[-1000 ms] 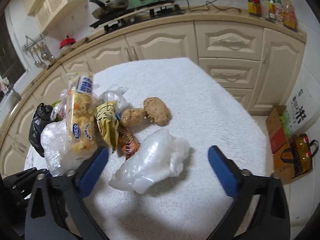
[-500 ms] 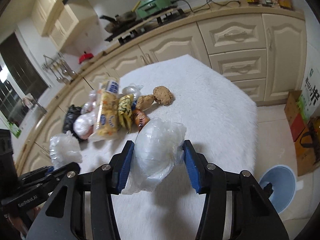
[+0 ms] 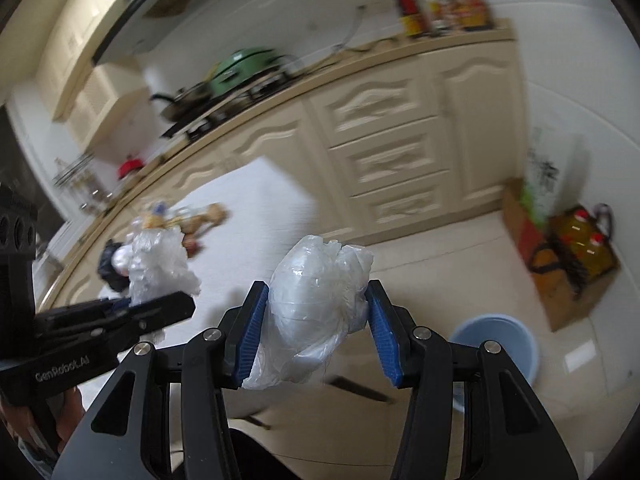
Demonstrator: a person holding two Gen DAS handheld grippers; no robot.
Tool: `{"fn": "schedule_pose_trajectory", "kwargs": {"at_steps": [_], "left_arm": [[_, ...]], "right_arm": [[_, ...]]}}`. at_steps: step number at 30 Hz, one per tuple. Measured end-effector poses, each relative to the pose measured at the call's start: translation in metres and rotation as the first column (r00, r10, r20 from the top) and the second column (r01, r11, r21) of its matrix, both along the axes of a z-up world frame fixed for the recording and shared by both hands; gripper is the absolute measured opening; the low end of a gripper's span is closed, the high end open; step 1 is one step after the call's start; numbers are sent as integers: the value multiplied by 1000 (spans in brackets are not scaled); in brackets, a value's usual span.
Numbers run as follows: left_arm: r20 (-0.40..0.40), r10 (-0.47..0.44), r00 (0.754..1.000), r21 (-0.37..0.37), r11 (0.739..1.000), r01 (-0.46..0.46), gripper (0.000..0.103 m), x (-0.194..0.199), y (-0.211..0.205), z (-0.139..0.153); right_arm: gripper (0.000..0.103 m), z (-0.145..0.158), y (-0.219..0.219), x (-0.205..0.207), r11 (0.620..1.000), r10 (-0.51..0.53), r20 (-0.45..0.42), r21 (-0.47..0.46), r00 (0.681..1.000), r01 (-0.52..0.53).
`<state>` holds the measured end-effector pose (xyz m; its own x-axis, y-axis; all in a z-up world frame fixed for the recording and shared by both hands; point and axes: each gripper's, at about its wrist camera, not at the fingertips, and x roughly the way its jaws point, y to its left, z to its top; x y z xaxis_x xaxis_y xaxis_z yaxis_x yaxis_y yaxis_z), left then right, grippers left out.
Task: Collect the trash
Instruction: 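Carry both plastic bags to the blue bin and release them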
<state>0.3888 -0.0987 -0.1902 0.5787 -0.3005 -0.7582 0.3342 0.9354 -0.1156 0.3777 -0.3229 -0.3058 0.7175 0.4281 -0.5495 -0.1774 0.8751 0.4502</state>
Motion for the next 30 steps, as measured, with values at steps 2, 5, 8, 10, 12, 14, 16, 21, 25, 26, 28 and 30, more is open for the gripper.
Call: {"fn": "schedule_pose_trajectory", "kwargs": {"at_steps": [2, 5, 8, 10, 12, 14, 16, 21, 25, 26, 28, 30], "left_arm": [[-18, -47, 999, 19, 999, 47, 12, 14, -31, -11], [-69, -113, 991, 47, 992, 117, 12, 38, -77, -36], [-124, -151, 981, 78, 984, 161, 12, 66, -111, -61], [-166, -169, 972, 101, 977, 187, 12, 89, -132, -83], [-209, -180, 961, 132, 969, 210, 12, 112, -152, -107], [-234, -190, 954, 158, 960, 230, 12, 127, -165, -124], [-264, -190, 945, 162, 958, 238, 13, 141, -176, -138], [-306, -186, 934, 176, 953, 247, 14, 164, -197, -162], [-310, -179, 934, 200, 948, 248, 46, 175, -210, -181], [-290, -153, 945, 233, 946, 224, 56, 178, -209, -183], [-269, -128, 955, 267, 943, 201, 67, 182, -213, -192], [-270, -112, 956, 262, 947, 185, 70, 183, -213, -196]], "right_arm": [[51, -8, -27, -5, 998, -54, -11, -22, 998, 54], [51, -33, -76, -8, 989, -147, -56, -39, 987, 145], [51, -58, -109, -6, 978, -207, -99, -37, 973, 205], [51, -81, -129, -1, 970, -243, -139, -42, 960, 240], [51, -101, -141, 5, 965, -262, -176, -45, 949, 258], [51, -117, -149, 11, 963, -271, -201, -45, 941, 267], [51, -135, -157, 16, 961, -277, -233, -45, 932, 275], [51, -170, -166, 31, 961, -275, -292, -44, 916, 274], [51, -186, -169, 40, 960, -277, -311, -42, 909, 277], [51, -189, -169, 41, 960, -277, -312, -44, 909, 278], [52, -195, -170, 45, 958, -284, -316, -46, 905, 285], [52, -201, -172, 47, 956, -286, -326, -40, 901, 289]]}}
